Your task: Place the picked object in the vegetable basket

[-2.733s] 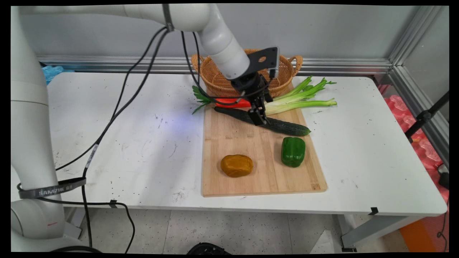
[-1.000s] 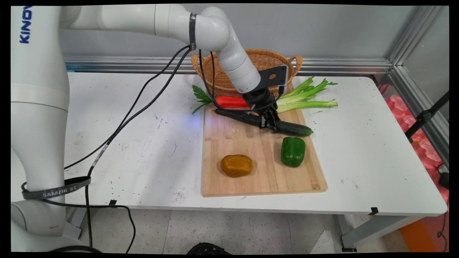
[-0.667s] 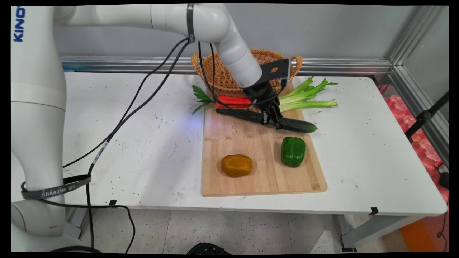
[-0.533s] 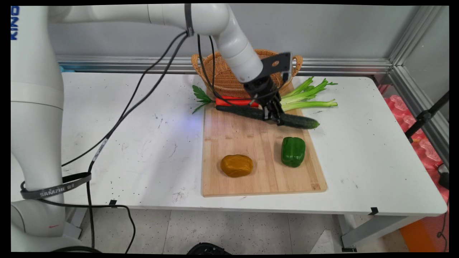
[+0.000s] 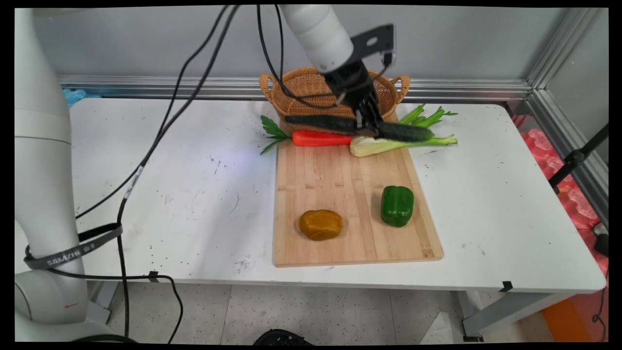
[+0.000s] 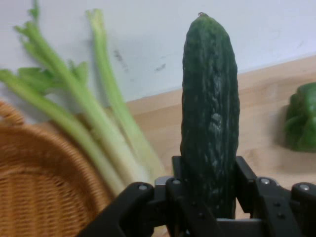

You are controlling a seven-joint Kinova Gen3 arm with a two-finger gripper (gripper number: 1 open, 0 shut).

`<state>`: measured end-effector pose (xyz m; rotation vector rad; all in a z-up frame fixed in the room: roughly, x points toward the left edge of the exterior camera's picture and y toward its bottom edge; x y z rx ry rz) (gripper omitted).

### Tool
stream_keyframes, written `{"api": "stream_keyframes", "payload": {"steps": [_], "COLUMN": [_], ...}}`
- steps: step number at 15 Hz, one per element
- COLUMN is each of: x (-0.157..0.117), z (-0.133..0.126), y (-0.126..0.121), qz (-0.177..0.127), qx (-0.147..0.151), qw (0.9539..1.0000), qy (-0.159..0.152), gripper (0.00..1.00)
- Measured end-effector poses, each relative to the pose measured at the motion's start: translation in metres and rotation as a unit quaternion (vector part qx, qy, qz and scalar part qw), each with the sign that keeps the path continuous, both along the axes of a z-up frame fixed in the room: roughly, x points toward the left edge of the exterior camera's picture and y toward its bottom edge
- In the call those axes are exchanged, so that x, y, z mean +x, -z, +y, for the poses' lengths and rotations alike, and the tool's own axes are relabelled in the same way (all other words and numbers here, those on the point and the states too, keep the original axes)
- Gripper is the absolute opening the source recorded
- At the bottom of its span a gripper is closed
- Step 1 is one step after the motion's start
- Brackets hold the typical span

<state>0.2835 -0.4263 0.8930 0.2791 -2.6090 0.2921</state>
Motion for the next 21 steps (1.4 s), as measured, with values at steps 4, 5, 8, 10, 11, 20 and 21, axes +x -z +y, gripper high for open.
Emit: {"api": "stream_keyframes", "payload": {"steps": [4, 5, 8, 10, 11, 20, 21], "x": [0.025, 0.031, 0.047, 0.055, 0.060, 0.087, 0.089], "z": [-0.021, -0.028, -0.051, -0.066, -0.076, -0.134, -0.138], "y": [-0.014, -0.014, -0.013, -0.011, -0.009, 0.012, 0.016], "qz": [-0.008, -0.009, -0.012, -0.013, -0.013, -0.017, -0.017], "qx": [-0.021, -0.027, -0.044, -0.054, -0.060, -0.087, -0.088], "qw": [0.9994, 0.9991, 0.9978, 0.9970, 0.9964, 0.9926, 0.9925], "qy": [-0.025, -0.031, -0.047, -0.054, -0.059, -0.082, -0.083], "gripper": [0.00, 0.00, 0.00, 0.00, 0.00, 0.00, 0.00]}}
